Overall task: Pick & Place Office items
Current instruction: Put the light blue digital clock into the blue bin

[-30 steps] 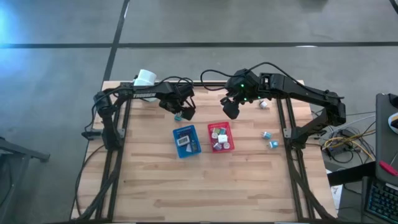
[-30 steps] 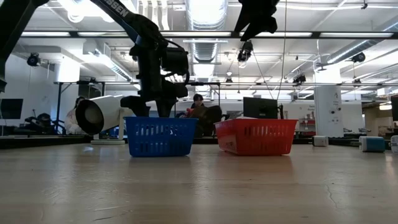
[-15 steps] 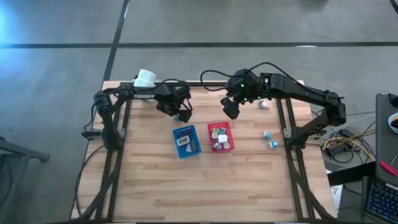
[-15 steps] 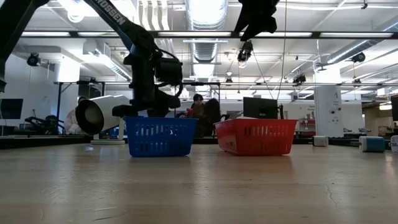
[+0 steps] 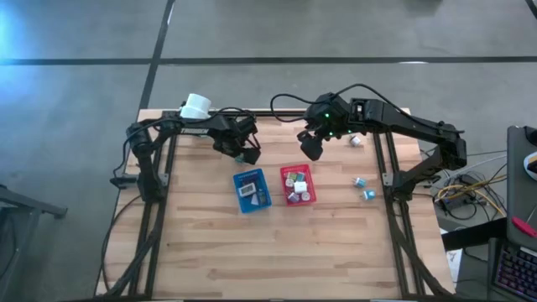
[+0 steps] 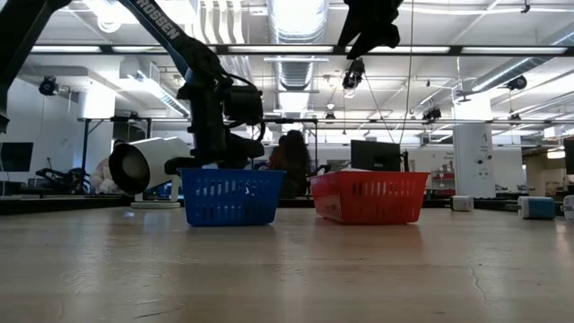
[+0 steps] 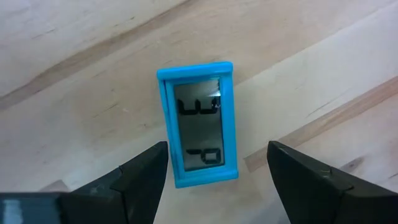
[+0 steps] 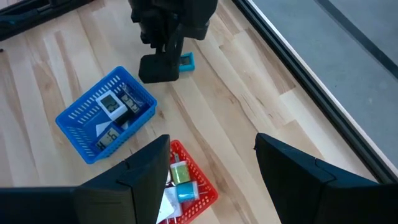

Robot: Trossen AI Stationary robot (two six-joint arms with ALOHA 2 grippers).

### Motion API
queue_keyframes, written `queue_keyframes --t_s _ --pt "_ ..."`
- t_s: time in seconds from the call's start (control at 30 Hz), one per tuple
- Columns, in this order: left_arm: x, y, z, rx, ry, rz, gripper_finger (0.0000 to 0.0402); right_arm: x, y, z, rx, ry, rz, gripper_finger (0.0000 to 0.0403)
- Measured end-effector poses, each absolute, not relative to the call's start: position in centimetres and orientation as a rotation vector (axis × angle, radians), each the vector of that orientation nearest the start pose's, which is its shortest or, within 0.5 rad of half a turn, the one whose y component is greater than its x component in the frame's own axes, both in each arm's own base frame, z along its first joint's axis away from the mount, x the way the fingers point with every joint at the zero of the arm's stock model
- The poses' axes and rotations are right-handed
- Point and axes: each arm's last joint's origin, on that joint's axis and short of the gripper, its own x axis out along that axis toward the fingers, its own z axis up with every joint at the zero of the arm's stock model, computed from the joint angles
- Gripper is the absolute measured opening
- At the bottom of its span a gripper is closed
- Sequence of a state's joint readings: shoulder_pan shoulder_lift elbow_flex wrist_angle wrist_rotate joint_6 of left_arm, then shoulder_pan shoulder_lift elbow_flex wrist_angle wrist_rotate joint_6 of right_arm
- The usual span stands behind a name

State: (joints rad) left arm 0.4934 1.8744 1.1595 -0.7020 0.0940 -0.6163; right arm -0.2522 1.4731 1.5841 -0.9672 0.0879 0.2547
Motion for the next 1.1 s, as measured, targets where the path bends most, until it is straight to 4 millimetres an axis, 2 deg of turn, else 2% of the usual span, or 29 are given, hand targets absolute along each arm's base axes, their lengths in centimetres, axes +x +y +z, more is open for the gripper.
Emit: queue_keyframes --t_s 0.23,0.47,0.63,0.8,1.1 --pt "30.0 15.9 14.4 -0.930 1.232 0.762 0.0280 28.4 -7.6 38.0 0.314 0.812 -0.429 0.0231" --pt "30.2 16.0 13.0 -0.963 1.273 0.763 0.0275 28.4 -7.6 38.0 0.314 0.813 -0.428 0.0231" --pt "30.2 16.0 12.7 -0.961 1.287 0.768 0.0229 28.4 -7.6 38.0 0.314 0.813 -0.428 0.0231" --pt "30.2 16.3 13.2 -0.933 1.273 0.771 0.0147 28.4 -7.6 38.0 0.314 0.814 -0.428 0.0231" --pt "30.9 16.7 13.8 -0.902 1.241 0.722 0.0144 28.4 -7.6 38.0 0.314 0.814 -0.428 0.0231"
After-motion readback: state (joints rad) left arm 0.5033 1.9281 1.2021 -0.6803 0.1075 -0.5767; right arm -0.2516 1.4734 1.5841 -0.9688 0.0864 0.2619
